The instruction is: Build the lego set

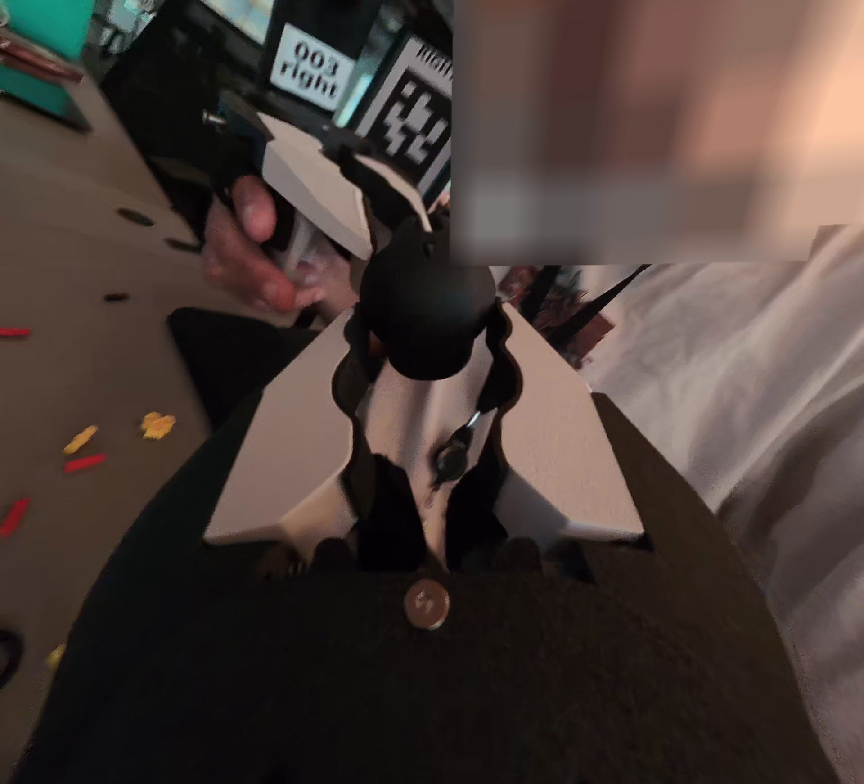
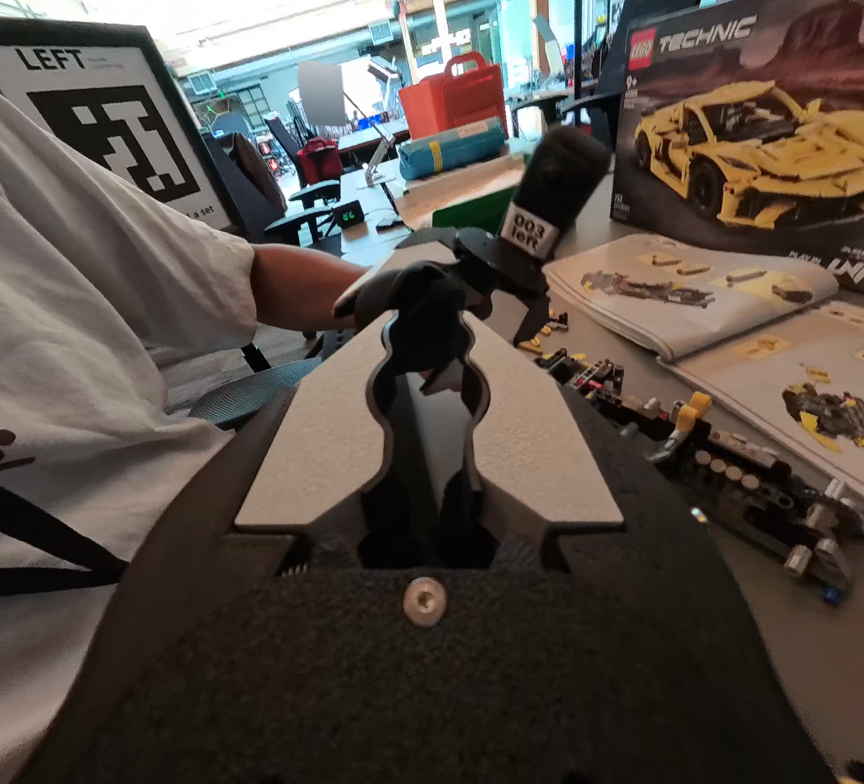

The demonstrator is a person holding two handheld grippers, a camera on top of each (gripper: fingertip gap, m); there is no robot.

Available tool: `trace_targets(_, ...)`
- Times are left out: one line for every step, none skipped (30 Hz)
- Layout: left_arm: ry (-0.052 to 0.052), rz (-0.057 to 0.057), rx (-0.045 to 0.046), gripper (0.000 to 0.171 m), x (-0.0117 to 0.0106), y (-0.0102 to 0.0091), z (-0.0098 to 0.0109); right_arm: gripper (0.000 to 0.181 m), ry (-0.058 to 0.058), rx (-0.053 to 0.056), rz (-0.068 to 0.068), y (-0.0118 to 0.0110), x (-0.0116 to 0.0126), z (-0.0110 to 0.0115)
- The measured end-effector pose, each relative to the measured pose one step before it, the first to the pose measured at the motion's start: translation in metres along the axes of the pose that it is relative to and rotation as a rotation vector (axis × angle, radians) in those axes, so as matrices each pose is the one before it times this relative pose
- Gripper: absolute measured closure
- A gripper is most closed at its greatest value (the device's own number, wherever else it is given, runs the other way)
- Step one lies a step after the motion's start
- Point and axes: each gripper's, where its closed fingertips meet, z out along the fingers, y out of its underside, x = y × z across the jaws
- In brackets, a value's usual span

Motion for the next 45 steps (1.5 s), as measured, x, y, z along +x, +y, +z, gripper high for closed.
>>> trace_targets(-0.0581,0.0200,-0.03972,0.124,-0.00735,0.00451,-0.00077,0.163,0.0138,-0.0148,0.0161,0.00307,0.00460,-0.00040)
trace_targets(-0.0607,0.0204,-0.05395,0.125,-0.00803,0.00671,0.00074,0.167,0.0212,-0.0094,0.0088,0.00282,0.00551,0.00036)
trace_targets(-0.0611,0.0224,-0.06732,0.125,-0.00821,0.00943,0.00304,0.173,0.0218,-0.0125,-0.0029,0.00438,0.00394,0.00234)
trace_targets(-0.0597,0.0275,-0.07420,0.125,-0.00781,0.01027,0.00445,0.178,0.0328,-0.0194,0.0046,0.00522,0.00422,0.00330)
trace_targets(-0.0619,0.0346,-0.06208,0.126,-0.00720,0.00825,0.00441,0.181,0.0180,-0.0376,0.0192,0.00723,0.00305,0.00406)
trace_targets(-0.0607,0.0210,-0.04357,0.126,-0.00708,0.00520,0.00366,0.181,-0.0076,-0.0412,0.0371,0.00727,0.00031,0.00325)
trace_targets(-0.0605,0.0144,-0.03729,0.126,-0.00698,0.00460,0.00227,0.181,0.0175,-0.0381,0.0197,0.00593,0.00468,0.00101)
trace_targets(-0.0687,0.0210,-0.01463,0.126,-0.00758,0.00175,0.00048,0.181,0.0488,-0.0195,-0.0026,0.00316,0.00890,-0.00128)
trace_targets(-0.0697,0.0276,-0.00965,0.127,-0.00718,0.00103,-0.00044,0.181,0.0367,-0.0079,-0.0177,0.00148,0.00627,-0.00163)
trace_targets(-0.0697,0.0297,-0.01268,0.127,-0.00669,0.00145,-0.00082,0.181,0.0033,0.0018,-0.0155,-0.00040,0.00072,-0.00171)
trace_targets(-0.0621,0.0338,-0.02014,0.127,-0.00510,0.00258,-0.00101,0.181,-0.0219,0.0067,-0.0162,-0.00121,-0.00333,-0.00250)
trace_targets(-0.0584,0.0434,-0.01912,0.127,-0.00371,0.00256,-0.00115,0.181,-0.0226,0.0059,-0.0184,-0.00130,-0.00301,-0.00405)
trace_targets(-0.0539,0.0525,-0.00979,0.128,-0.00227,0.00134,-0.00151,0.181,0.0006,0.0030,-0.0303,-0.00036,0.00128,-0.00480)
trace_targets(-0.0557,0.0573,-0.00870,0.128,-0.00209,0.00104,-0.00147,0.178,0.0284,-0.0082,-0.0451,0.00251,0.00628,-0.00453)
trace_targets(-0.0499,0.0604,-0.01676,0.128,-0.00134,0.00186,-0.00122,0.170,0.0225,-0.0165,-0.0458,0.00531,0.00549,-0.00313)
trace_targets(-0.0431,0.0587,-0.01600,0.129,-0.00060,0.00170,-0.00123,0.163,-0.0250,-0.0099,-0.0230,0.00527,-0.00241,-0.00135)
trace_targets(-0.0276,0.0492,-0.02057,0.129,0.00086,0.00225,-0.00088,0.162,-0.0526,0.0026,-0.0021,0.00309,-0.00716,0.00009)
trace_targets(-0.0143,0.0328,-0.01340,0.130,0.00168,0.00123,-0.00059,0.156,-0.0431,0.0138,-0.0016,0.00064,-0.00626,0.00117)
trace_targets(0.0017,0.0175,-0.00230,0.131,0.00285,0.00007,-0.00070,0.155,-0.0267,0.0094,-0.0097,0.00088,-0.00438,0.00195)
trace_targets(-0.0038,0.0052,0.00703,0.133,0.00082,-0.00094,-0.00095,0.154,-0.0025,-0.0011,-0.0181,0.00186,-0.00032,0.00182)
trace_targets(-0.0033,0.0037,0.00984,0.139,0.00030,-0.00028,-0.00122,0.156,-0.0080,0.0020,-0.0126,0.00142,-0.00097,0.00141)
trace_targets(0.0023,0.0062,0.00819,0.143,0.00106,0.00092,-0.00119,0.158,-0.0159,0.0090,-0.0002,0.00021,-0.00175,0.00078)
trace_targets(-0.0039,-0.0016,0.01133,0.143,0.00007,0.00109,-0.00065,0.158,-0.0083,0.0035,0.0012,0.00117,0.00031,0.00004)
trace_targets(0.0015,-0.0117,0.00711,0.143,0.00055,0.00223,0.00021,0.158,-0.0011,-0.0009,0.0074,0.00244,0.00167,0.00051)
trace_targets(0.0099,-0.0136,0.00029,0.143,0.00154,0.00355,0.00117,0.159,-0.0065,-0.0030,0.0165,0.00352,0.00071,0.00255)
trace_targets(0.0133,-0.0090,-0.00335,0.143,0.00234,0.00433,0.00146,0.158,-0.0077,-0.0111,0.0120,0.00465,0.00030,0.00364)
trace_targets(0.0067,-0.0068,-0.00141,0.143,0.00145,0.00360,0.00145,0.157,-0.0019,-0.0150,0.0028,0.00500,0.00051,0.00411)
trace_targets(0.0087,-0.0049,-0.00087,0.143,0.00193,0.00327,0.00153,0.156,0.0031,-0.0189,-0.0073,0.00457,0.00039,0.00407)
trace_targets(0.0132,-0.0081,0.00038,0.143,0.00259,0.00245,0.00153,0.158,0.0013,-0.0220,-0.0195,0.00402,-0.00051,0.00361)
trace_targets(-0.0003,-0.0157,0.00565,0.143,-0.00013,0.00138,0.00147,0.160,0.0199,-0.0172,-0.0307,0.00228,0.00187,0.00215)
trace_targets(-0.0095,-0.0238,0.00875,0.143,-0.00258,0.00037,0.00073,0.164,0.0539,-0.0209,-0.0525,0.00117,0.00633,0.00069)
trace_targets(-0.0058,-0.0299,0.00537,0.143,-0.00280,0.00058,0.00007,0.166,0.0542,-0.0103,-0.0357,-0.00088,0.00599,0.00051)
trace_targets(-0.0261,-0.0426,-0.00468,0.143,-0.00613,0.00130,-0.00040,0.169,0.0550,-0.0331,-0.0161,0.00147,0.00710,0.00103)
trace_targets(-0.0534,-0.0553,-0.00144,0.143,-0.00993,0.00032,-0.00118,0.173,0.1028,-0.0574,-0.0172,0.00461,0.01398,0.00066)
trace_targets(-0.0416,-0.0609,0.01794,0.144,-0.00686,-0.00244,-0.00207,0.175,0.1123,-0.0536,-0.0292,0.00482,0.01415,0.00069)
trace_targets(-0.0426,-0.0537,0.02433,0.138,-0.00447,-0.00367,-0.00169,0.176,0.0774,-0.0236,-0.0285,0.00071,0.00773,0.00100)
trace_targets(-0.0667,-0.0375,0.01967,0.128,-0.00535,-0.00346,-0.00008,0.177,0.0621,0.0041,0.0041,-0.00332,0.00474,0.00095)
trace_targets(-0.0692,-0.0236,0.00902,0.121,-0.00345,-0.00188,0.00180,0.177,0.0767,0.0030,0.0317,-0.00328,0.00684,0.00087)
trace_targets(-0.0480,-0.0024,-0.00303,0.114,0.00159,-0.00011,0.00309,0.177,0.0464,0.0132,0.0283,-0.00390,0.00221,0.00079)
trace_targets(-0.0633,0.0131,0.00185,0.106,-0.00055,-0.00109,0.00249,0.177,0.0152,0.0214,0.0344,-0.00429,-0.00188,0.00076)
trace_targets(-0.0861,0.0129,0.00463,0.110,-0.00615,-0.00172,0.00096,0.177,0.0222,0.0113,0.0441,-0.00202,-0.00034,0.00074)
trace_targets(-0.0677,0.0006,0.00652,0.116,-0.00636,-0.00177,-0.00009,0.177,-0.0001,0.0090,0.0172,-0.00137,-0.00347,0.00074)
trace_targets(-0.0247,-0.0132,0.00620,0.117,-0.00285,-0.00114,-0.00032,0.177,-0.0072,-0.0002,-0.0006,0.00006,-0.00400,0.00079)
trace_targets(0.0094,-0.0271,0.00063,0.117,0.00044,0.00042,0.00018,0.177,-0.0084,-0.0038,0.0033,0.00026,-0.00323,0.00041)
trace_targets(0.0215,-0.0323,0.00541,0.118,0.00153,0.00013,-0.00030,0.177,-0.0119,0.0005,0.0016,-0.00086,-0.00292,-0.00035)
